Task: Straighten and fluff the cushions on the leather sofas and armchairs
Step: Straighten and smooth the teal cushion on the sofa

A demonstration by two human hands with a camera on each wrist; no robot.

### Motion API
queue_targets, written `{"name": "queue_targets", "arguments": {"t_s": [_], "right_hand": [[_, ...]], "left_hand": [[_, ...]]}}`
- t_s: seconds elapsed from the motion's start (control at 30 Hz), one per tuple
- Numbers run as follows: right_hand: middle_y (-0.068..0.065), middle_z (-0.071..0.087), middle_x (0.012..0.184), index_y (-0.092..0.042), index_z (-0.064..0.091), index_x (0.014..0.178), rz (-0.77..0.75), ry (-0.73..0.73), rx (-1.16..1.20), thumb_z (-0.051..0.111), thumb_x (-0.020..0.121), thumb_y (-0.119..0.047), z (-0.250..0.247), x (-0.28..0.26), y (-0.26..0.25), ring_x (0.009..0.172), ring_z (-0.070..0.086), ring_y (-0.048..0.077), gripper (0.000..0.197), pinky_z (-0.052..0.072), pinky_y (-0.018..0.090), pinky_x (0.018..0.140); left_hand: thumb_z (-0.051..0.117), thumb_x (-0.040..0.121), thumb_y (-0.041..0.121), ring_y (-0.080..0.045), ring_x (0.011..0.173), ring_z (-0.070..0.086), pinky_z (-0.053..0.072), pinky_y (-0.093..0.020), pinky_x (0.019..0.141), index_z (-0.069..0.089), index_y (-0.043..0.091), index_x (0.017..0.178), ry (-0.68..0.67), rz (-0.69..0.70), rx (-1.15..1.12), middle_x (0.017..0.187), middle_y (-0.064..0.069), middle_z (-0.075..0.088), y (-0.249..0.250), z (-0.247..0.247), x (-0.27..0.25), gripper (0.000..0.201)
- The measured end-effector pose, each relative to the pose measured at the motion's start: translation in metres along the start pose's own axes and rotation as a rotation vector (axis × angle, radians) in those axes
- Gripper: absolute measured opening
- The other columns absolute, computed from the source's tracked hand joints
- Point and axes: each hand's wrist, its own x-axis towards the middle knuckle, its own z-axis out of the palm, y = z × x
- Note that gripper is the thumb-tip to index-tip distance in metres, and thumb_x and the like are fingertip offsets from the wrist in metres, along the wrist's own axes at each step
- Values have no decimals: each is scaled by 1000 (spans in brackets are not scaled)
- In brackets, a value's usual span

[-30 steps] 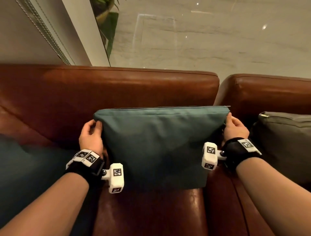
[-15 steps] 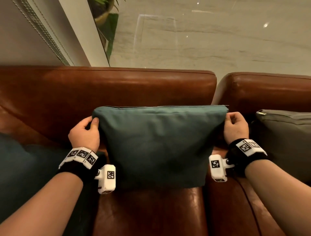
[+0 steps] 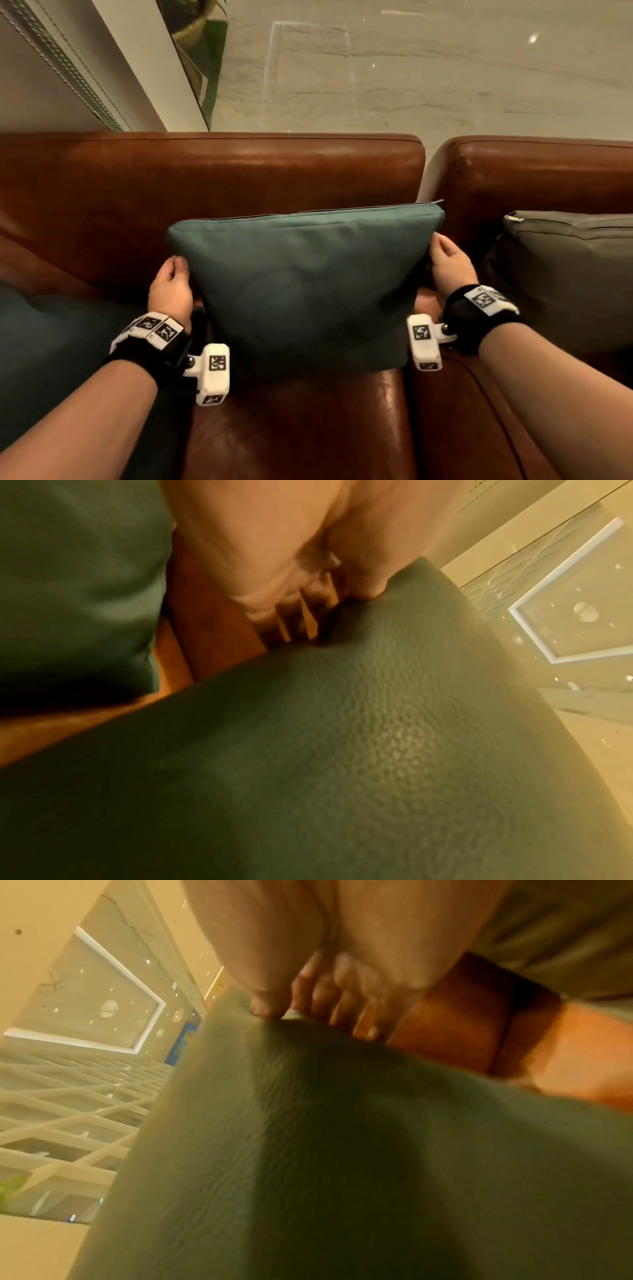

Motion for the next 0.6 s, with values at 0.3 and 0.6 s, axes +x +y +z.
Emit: {"name": "queue_targets", "arguments": {"t_s": [0.3,0.6], "right_hand": [[-7,74,84,-33,76,77,-72,168,112,68,89,-27,2,-3,1,87,68,15,16,57,42,89],[7,74,103,-30,74,90,140,133,263,72,86,-23,-3,-15,25,102,69,25,8,55,46,92]], "left_hand": [[55,95,40,-16,104,59,39,-22,85,63,12,124,204,25,70,115,-4,65,7,11,-5,41],[56,82,54,-26,98,65,49,-40,90,72,35,87,157,41,51,93,3,69,-29,5,-7,26]]}}
